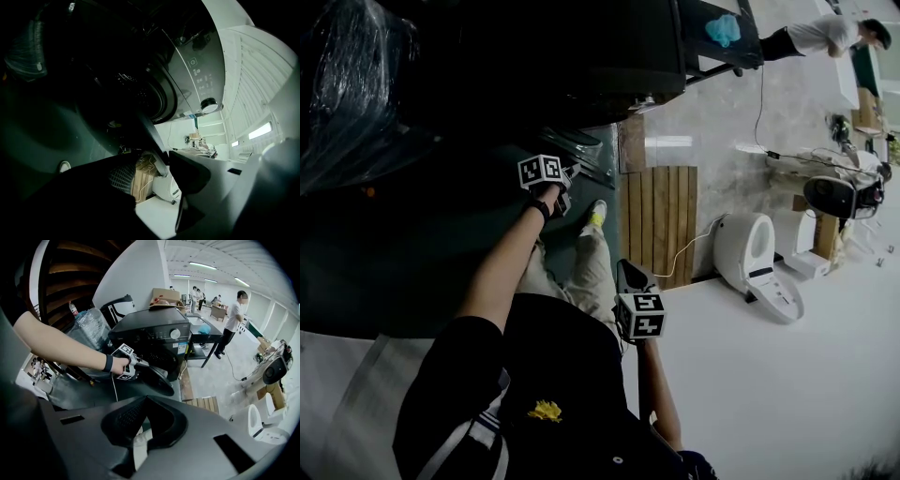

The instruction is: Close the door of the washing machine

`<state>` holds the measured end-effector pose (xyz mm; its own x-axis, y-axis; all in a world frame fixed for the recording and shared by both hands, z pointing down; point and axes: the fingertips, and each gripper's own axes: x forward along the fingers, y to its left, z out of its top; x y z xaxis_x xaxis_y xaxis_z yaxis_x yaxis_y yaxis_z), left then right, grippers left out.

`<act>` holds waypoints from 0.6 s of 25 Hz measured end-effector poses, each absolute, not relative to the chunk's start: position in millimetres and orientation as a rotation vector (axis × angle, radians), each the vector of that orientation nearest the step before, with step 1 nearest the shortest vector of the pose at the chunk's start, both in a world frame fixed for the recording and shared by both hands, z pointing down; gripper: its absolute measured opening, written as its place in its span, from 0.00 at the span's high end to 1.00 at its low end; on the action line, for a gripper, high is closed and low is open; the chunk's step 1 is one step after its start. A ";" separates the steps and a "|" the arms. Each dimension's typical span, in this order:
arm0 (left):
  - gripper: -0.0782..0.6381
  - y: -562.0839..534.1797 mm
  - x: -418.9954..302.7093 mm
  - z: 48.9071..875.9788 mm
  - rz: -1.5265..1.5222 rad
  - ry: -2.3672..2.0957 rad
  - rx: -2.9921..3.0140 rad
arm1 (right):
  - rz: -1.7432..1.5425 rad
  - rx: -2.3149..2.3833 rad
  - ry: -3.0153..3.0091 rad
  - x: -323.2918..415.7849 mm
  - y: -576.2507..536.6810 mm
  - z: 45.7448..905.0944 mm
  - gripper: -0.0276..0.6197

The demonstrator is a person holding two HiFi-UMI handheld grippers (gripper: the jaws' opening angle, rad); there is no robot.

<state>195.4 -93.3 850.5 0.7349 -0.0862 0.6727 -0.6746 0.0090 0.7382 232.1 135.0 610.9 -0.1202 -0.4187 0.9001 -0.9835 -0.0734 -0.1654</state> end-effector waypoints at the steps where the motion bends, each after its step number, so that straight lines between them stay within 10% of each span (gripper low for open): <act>1: 0.56 -97.1 199.1 849.2 0.505 -0.648 1.519 | 1.172 1.532 -1.581 235.1 134.8 610.6 0.92; 15: 0.57 -196.1 252.0 842.2 0.352 -0.697 1.596 | 1.242 1.560 -1.494 271.6 146.8 618.5 0.92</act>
<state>252.0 -196.1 842.2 0.7675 -0.2308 0.5980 -0.6182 -0.0195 0.7858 271.6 146.8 618.5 -0.0916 -0.3725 0.9235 -0.9760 -0.1504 -0.1575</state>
